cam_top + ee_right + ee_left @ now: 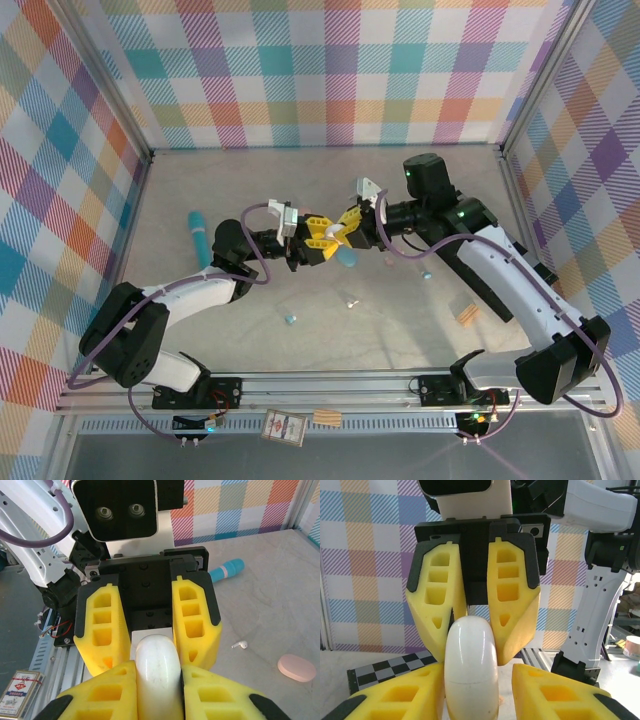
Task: Insert the wireless bluetooth earbuds into the charging case
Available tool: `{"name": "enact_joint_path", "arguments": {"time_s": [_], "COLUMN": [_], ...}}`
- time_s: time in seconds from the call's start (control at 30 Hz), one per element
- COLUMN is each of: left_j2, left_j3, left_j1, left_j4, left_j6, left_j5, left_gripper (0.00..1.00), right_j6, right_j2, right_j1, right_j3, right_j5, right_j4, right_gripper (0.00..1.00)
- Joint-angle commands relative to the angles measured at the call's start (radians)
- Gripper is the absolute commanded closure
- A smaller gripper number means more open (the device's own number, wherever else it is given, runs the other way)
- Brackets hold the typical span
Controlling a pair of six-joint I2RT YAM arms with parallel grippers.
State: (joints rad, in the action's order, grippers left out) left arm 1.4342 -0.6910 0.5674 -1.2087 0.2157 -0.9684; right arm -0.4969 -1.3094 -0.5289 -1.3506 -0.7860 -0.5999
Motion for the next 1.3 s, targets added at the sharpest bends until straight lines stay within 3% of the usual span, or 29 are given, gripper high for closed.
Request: {"name": "enact_joint_path", "arguments": {"time_s": [0.0,0.27,0.63,0.8,1.0,1.17,1.27], "left_j2": [-0.018,-0.055,-0.064,-0.055,-0.052,-0.06,-0.079], "left_j3": [-0.028,-0.053,-0.076,-0.08,-0.079,-0.067,-0.062], "left_j1": [0.011,0.025,0.043,0.049,0.052,0.052,0.052], "left_j4": [0.039,0.253,0.282,0.282,0.29,0.3,0.349], "left_j6": [-0.035,-0.142,-0.135,-0.127,-0.137,-0.185,-0.242], "left_j5": [-0.017,0.001,0.003,-0.001,-0.013,-0.023,-0.024], "left_gripper": [0.61,0.63,0.64,0.7,0.9,0.94,0.94], "right_j6": [0.0,-0.008,-0.02,-0.024,-0.029,0.009,0.082], "right_j2": [0.024,0.015,-0.01,-0.02,-0.023,-0.007,0.014], "right_j1": [-0.002,-0.002,-0.003,-0.002,-0.002,-0.002,0.0], "right_j3": [-0.022,-0.033,-0.034,-0.03,-0.027,-0.013,0.003], "right_j5": [-0.016,-0.02,-0.016,-0.015,0.002,0.082,0.203], "right_j4": [0.007,-0.008,-0.022,-0.021,-0.028,0.025,0.107], "right_gripper": [0.79,0.8,0.81,0.81,0.8,0.54,0.46]}}
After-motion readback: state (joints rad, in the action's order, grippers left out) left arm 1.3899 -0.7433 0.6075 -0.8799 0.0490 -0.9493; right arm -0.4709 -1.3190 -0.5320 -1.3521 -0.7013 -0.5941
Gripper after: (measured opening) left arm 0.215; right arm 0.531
